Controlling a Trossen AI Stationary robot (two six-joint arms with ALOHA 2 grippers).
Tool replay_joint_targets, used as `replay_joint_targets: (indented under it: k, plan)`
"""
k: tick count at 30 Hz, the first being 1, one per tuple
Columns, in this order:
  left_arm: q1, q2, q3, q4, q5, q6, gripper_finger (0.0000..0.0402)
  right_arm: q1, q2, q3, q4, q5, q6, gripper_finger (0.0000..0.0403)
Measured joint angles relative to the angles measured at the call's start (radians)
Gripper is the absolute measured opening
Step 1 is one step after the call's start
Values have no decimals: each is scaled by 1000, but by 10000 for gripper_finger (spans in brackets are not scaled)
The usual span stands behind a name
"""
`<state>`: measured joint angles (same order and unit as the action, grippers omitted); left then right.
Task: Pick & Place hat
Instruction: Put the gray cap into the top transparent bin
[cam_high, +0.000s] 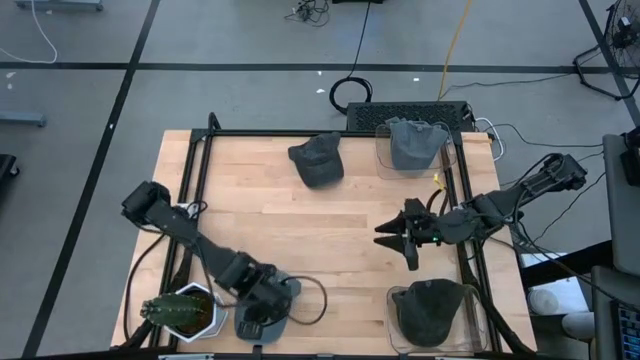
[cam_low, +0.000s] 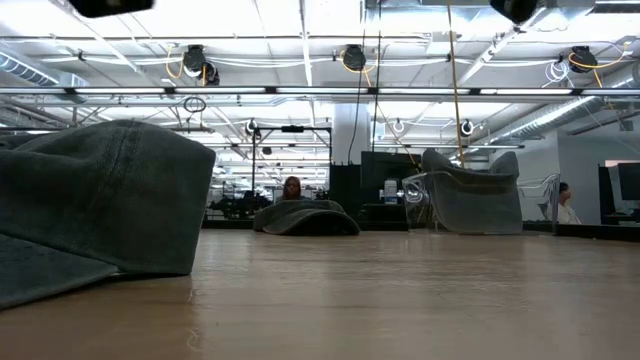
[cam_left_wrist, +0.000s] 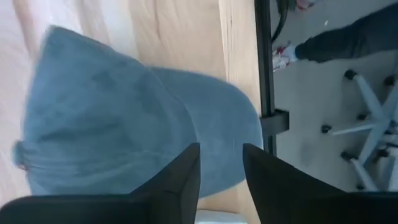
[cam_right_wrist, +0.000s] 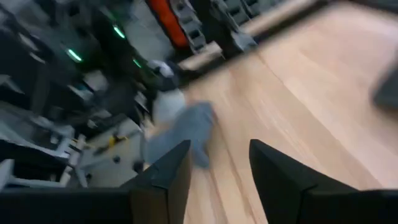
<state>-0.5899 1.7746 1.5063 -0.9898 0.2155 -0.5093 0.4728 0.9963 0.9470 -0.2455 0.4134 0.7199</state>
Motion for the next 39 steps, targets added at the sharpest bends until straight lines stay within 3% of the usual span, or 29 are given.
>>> replay_joint_targets:
  k: [2, 5, 8, 14, 22, 25, 30, 39]
  plan:
    - [-20, 13, 0, -1, -13, -21, 150, 0, -2, 0, 114, -33, -106, 160]
    - [-39, 31, 0, 0, -4, -84, 183, 5, 0, 0, 348, -76, -402, 166]
    - [-47, 49, 0, 12, -9, -140, 213, 21, 17, 0, 525, -2, -474, 160]
    - [-44, 93, -8, 15, -16, -208, 235, -4, 30, 0, 566, 55, -379, 147]
    - [-14, 104, -30, 44, -48, -346, 211, -35, 25, 0, 552, 55, -118, 171]
    - [-24, 104, -30, 45, -64, -287, 200, -36, 25, 0, 564, 55, -21, 182]
    - [-43, 112, -54, 11, -55, -156, 198, -42, 25, 0, 573, 58, -28, 193]
    - [-47, 111, -143, -2, -56, -83, 249, -48, 25, 0, 555, 61, -77, 187]
